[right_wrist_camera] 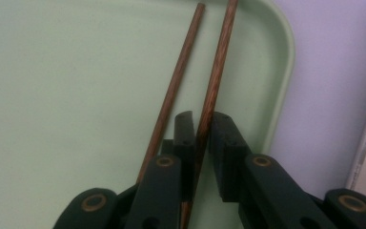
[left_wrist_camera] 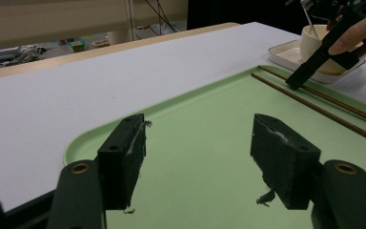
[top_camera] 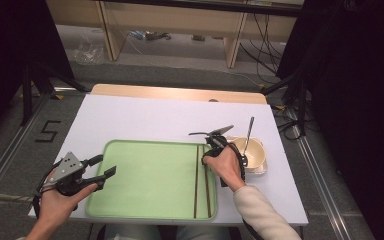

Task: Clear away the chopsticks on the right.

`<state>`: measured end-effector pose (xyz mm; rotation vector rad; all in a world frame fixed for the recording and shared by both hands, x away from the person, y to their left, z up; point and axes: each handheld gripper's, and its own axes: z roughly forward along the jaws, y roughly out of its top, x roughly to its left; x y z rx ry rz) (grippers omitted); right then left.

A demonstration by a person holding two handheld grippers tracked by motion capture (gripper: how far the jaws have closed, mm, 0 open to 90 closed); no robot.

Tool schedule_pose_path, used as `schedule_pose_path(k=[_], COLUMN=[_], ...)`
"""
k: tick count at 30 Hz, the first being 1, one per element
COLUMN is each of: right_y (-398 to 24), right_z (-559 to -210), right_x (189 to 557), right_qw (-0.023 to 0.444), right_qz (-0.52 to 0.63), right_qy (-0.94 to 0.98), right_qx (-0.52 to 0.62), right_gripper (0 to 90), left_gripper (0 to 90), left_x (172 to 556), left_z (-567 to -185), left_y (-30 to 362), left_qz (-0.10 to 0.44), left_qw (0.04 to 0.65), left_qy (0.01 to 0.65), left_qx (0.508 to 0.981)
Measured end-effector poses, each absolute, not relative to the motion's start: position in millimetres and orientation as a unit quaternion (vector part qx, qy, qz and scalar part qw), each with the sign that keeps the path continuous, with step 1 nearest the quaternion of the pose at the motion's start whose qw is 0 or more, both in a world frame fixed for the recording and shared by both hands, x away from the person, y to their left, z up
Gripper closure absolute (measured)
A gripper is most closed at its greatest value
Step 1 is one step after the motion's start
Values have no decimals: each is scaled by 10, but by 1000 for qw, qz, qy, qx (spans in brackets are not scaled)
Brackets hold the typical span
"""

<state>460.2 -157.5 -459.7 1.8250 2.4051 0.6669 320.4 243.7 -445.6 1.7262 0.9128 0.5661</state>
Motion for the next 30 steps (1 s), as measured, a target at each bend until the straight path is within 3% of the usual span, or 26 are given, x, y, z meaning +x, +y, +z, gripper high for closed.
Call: schedule_pose_path(k=[14,25,30], right_y=[-1529,-1559,-1734], right_z=[-4536,-4295,-4120], right_x=[4571,4542,4558], right_qw=[17,56,99], right_qz=[193,236,312], right_qy=[776,782,787], right_qx=[601,573,523], right_gripper=[748,647,618], left_gripper=[367,365,366], left_x=[3203,3202,3200], left_z=[-4453,-4454,-4457], left_y=[2439,2437,2440], left_qz=[238,236,235], left_qw=[526,527,527], left_qy=[380,380,379], left_qx=[723,723,723])
